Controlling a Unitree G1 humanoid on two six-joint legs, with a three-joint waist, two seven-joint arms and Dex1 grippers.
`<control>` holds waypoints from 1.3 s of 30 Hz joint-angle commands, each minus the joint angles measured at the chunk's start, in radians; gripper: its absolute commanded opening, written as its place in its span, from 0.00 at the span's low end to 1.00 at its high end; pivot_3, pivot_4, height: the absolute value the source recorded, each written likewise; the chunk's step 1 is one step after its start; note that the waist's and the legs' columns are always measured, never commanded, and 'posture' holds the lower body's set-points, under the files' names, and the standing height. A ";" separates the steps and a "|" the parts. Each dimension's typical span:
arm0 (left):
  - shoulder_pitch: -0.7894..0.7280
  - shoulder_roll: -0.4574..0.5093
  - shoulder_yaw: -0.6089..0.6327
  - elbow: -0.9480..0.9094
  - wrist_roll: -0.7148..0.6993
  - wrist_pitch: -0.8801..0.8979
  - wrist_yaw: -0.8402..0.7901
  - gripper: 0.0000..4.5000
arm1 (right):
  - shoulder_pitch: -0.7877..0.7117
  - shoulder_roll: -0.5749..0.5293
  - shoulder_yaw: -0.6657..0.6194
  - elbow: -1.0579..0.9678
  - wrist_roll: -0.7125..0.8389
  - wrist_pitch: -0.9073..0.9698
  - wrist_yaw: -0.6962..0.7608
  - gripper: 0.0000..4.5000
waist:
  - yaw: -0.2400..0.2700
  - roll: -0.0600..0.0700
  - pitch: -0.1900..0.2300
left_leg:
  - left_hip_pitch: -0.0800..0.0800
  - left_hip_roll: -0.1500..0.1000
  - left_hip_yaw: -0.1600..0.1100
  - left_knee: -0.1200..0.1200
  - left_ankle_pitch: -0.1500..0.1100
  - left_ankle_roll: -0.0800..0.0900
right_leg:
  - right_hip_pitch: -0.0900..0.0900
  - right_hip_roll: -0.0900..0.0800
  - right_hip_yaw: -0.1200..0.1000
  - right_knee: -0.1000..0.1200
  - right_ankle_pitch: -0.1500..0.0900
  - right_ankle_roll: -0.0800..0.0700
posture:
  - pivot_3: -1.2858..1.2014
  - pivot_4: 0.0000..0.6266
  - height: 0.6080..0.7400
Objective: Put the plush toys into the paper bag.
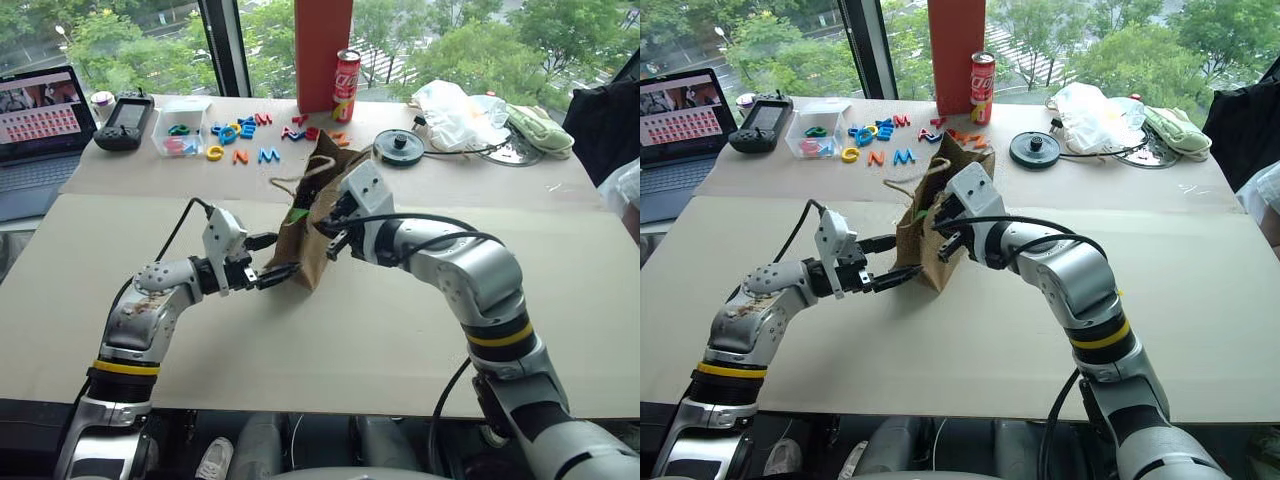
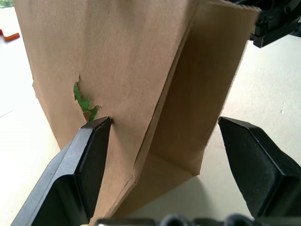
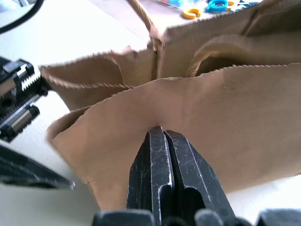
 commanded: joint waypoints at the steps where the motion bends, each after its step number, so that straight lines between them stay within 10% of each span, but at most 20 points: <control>1: 0.003 -0.018 -0.018 -0.053 0.036 -0.041 0.032 0.87 | -0.035 0.048 0.001 0.004 -0.020 -0.009 -0.024 0.00 | -0.001 0.000 0.000 | 0.000 0.000 0.000 0.000 0.000 0.000 | 0.000 0.000 0.000 0.000 0.000 0.000 | 0.52 0.24 0.99; 26: -0.063 -0.203 -0.013 0.058 0.197 -0.140 0.332 0.87 | -0.038 0.101 -0.001 0.036 -0.054 -0.002 -0.030 0.00 | -0.003 0.000 0.000 | 0.001 0.000 0.000 0.000 0.000 0.000 | 0.000 0.000 0.000 0.001 0.000 0.000 | 0.52 0.24 0.99; 36: -0.076 -0.217 -0.003 0.135 0.241 -0.220 0.365 0.08 | -0.032 0.083 -0.015 0.029 -0.056 0.009 -0.028 0.00 | -0.002 0.000 0.000 | 0.001 0.000 0.000 0.000 0.000 0.000 | 0.000 0.000 0.000 0.001 0.000 0.000 | 0.52 0.24 0.99; 39: -0.072 -0.220 -0.002 0.138 0.243 -0.230 0.372 0.04 | -0.011 0.050 -0.022 0.016 -0.055 0.010 -0.014 0.00 | -0.002 0.000 0.000 | 0.001 0.000 0.000 0.000 0.000 0.000 | 0.000 0.000 0.000 0.001 0.000 0.000 | 0.52 0.24 0.99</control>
